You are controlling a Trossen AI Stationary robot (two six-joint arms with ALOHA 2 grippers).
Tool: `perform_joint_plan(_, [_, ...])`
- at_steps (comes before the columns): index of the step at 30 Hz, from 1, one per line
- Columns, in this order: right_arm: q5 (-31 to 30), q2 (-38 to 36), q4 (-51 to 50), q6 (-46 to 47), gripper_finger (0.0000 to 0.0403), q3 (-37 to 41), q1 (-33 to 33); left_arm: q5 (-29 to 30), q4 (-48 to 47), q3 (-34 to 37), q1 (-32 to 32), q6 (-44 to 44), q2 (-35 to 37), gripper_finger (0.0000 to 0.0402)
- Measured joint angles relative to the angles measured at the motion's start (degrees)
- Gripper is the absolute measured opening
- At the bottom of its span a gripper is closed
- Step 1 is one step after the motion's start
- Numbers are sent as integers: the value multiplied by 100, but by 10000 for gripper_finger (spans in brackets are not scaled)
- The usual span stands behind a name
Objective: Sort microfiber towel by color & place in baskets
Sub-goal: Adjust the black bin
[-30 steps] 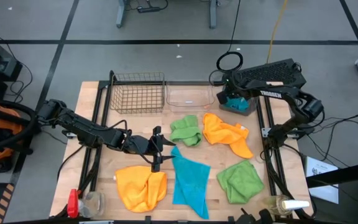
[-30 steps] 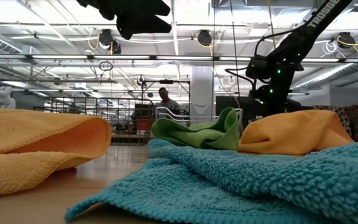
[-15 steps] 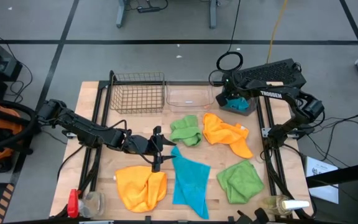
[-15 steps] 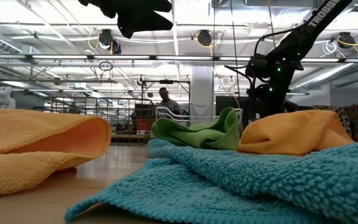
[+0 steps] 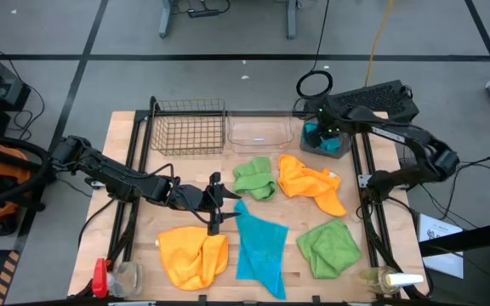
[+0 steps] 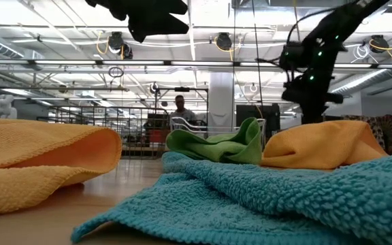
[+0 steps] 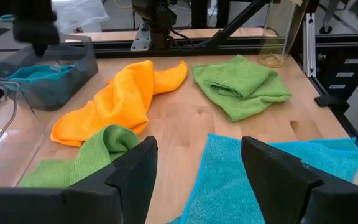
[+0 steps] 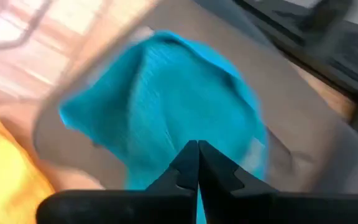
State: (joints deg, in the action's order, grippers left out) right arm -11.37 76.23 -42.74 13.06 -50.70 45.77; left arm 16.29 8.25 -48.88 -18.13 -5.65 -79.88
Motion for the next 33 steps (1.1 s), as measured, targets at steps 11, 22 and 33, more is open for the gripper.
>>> perform_joint_plan(11, [-1290,-794,-1635,638,0,-26,5,0,-146,0,0,9,0,238])
perform_joint_plan(22, [-1758,-280,-1338,491,0,-26,180,0,-146,0,-6,-4,0,238])
perform_joint_plan(33, [-2029,409,-1250,524,0,-24,178,-2,-148,0,-74,4,0,238])
